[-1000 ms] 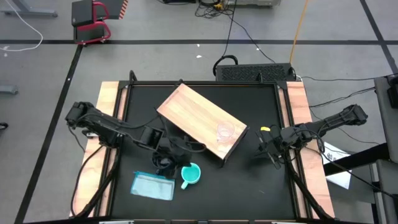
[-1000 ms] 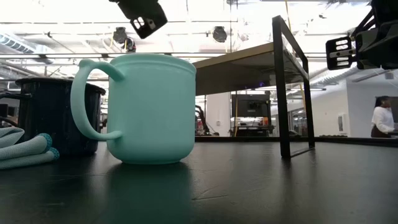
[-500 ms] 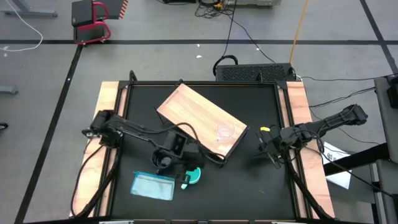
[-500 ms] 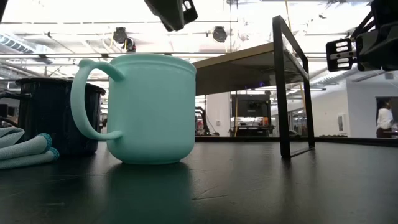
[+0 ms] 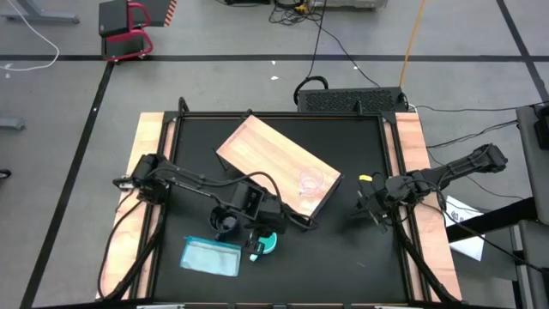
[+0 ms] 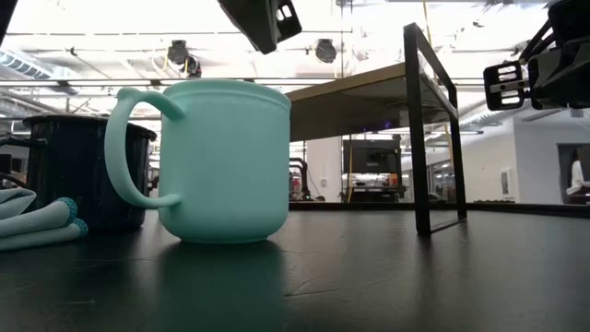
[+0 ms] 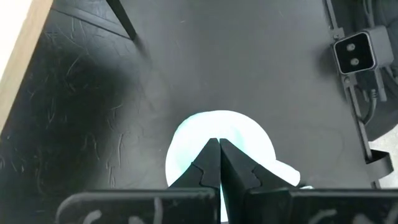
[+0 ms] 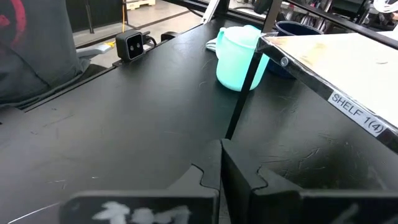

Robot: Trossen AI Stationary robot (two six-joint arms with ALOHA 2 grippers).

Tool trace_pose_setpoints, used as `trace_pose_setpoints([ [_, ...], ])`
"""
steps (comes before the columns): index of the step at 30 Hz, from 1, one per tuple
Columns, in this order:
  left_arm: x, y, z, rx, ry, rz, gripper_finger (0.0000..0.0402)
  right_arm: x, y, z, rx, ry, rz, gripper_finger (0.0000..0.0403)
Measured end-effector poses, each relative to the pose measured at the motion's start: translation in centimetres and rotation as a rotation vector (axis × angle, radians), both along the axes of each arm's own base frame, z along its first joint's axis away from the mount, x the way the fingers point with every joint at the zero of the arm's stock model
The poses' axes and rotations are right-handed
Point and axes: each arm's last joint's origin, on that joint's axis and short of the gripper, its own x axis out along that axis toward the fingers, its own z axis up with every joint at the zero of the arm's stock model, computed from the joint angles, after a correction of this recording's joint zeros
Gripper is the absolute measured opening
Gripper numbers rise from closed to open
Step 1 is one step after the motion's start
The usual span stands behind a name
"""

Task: Stack small to large cups/mugs on shelf
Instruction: Put the light blue mug on the shelf

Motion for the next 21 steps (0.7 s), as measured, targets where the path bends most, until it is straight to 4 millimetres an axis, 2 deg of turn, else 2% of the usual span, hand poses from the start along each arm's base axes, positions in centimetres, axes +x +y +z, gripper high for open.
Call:
trace_pose_setpoints([
  [14,0.01,-0.02,0.01,-0.020,0.012,0.044,0.0003,0.00,0.00,0.00,0.000,0.000,0.000,0.0000],
  [21,-0.44,-0.01,-0.16,-0.014,0.065,0.066,0.0048,0.00,0.00,0.00,0.000,0.000,0.000,0.0000],
])
